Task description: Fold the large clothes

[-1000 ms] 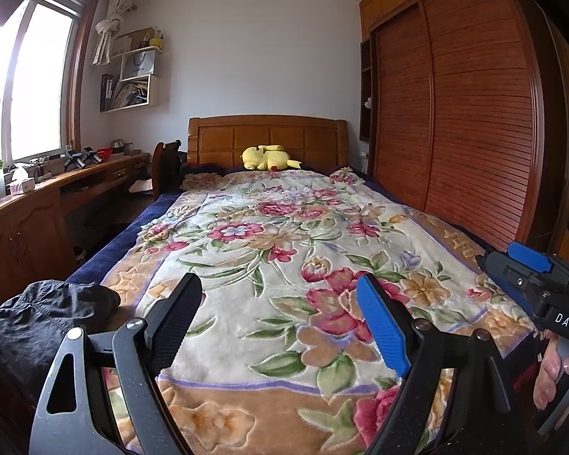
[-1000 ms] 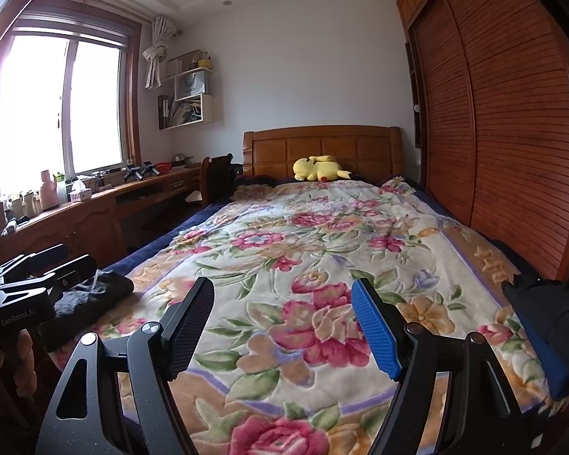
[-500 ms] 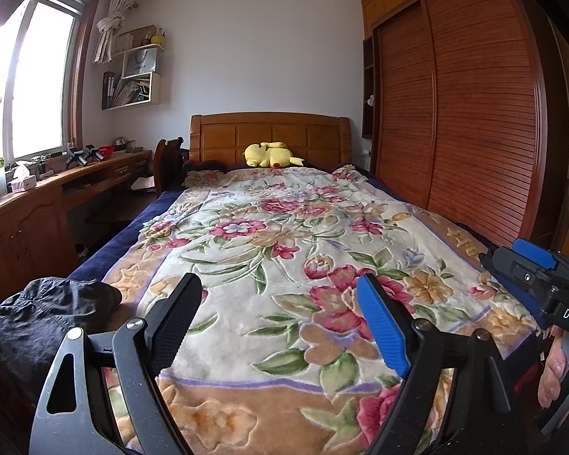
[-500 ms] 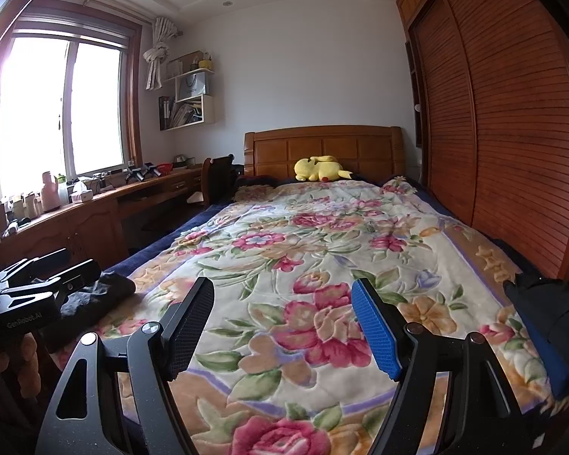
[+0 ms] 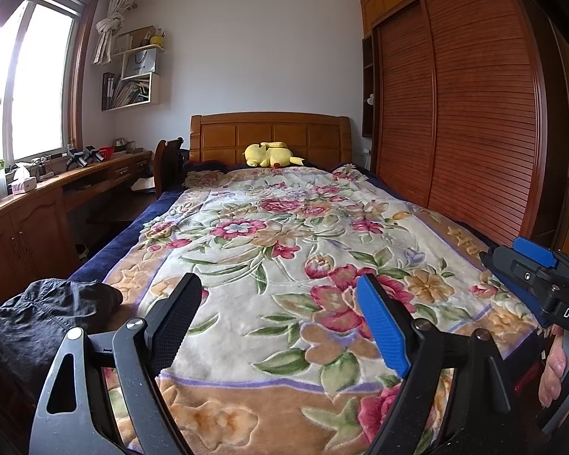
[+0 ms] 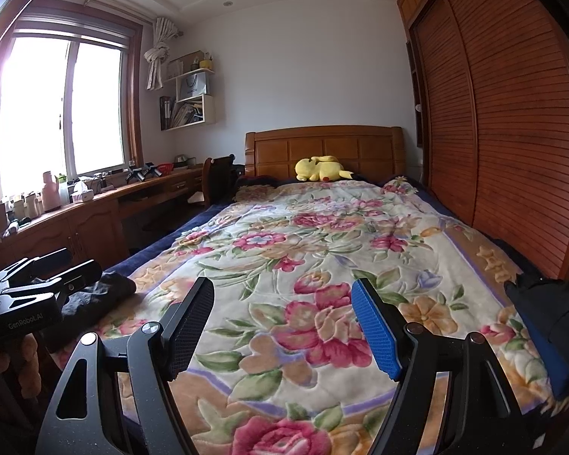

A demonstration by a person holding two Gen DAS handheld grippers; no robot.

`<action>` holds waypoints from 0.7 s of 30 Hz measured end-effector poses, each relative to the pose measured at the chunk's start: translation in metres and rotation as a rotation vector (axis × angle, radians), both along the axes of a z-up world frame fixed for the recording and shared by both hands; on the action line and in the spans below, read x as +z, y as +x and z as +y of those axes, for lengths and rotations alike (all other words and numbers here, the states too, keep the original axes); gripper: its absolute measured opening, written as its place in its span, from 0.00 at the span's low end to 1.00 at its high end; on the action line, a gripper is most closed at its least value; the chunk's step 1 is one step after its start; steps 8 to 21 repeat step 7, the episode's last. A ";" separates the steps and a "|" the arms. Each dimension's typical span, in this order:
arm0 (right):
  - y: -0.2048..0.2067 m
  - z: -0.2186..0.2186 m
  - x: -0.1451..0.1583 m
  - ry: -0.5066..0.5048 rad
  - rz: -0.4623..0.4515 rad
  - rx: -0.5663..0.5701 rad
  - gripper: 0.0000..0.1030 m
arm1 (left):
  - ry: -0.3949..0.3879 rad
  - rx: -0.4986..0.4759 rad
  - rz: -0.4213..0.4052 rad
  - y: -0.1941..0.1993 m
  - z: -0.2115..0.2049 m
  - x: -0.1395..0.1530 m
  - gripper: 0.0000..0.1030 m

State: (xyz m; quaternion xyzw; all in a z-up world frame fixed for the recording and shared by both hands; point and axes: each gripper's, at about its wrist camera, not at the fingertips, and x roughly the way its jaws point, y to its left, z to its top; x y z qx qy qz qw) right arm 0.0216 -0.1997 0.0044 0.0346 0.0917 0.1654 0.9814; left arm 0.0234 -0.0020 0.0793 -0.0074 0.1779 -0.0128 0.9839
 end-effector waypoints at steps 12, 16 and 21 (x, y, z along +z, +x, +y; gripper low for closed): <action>0.001 0.000 0.000 0.000 0.003 0.005 0.74 | -0.002 0.001 0.000 0.000 0.000 0.000 0.82; 0.001 0.000 0.000 0.000 0.003 0.005 0.74 | -0.002 0.001 0.000 0.000 0.000 0.000 0.82; 0.001 0.000 0.000 0.000 0.003 0.005 0.74 | -0.002 0.001 0.000 0.000 0.000 0.000 0.82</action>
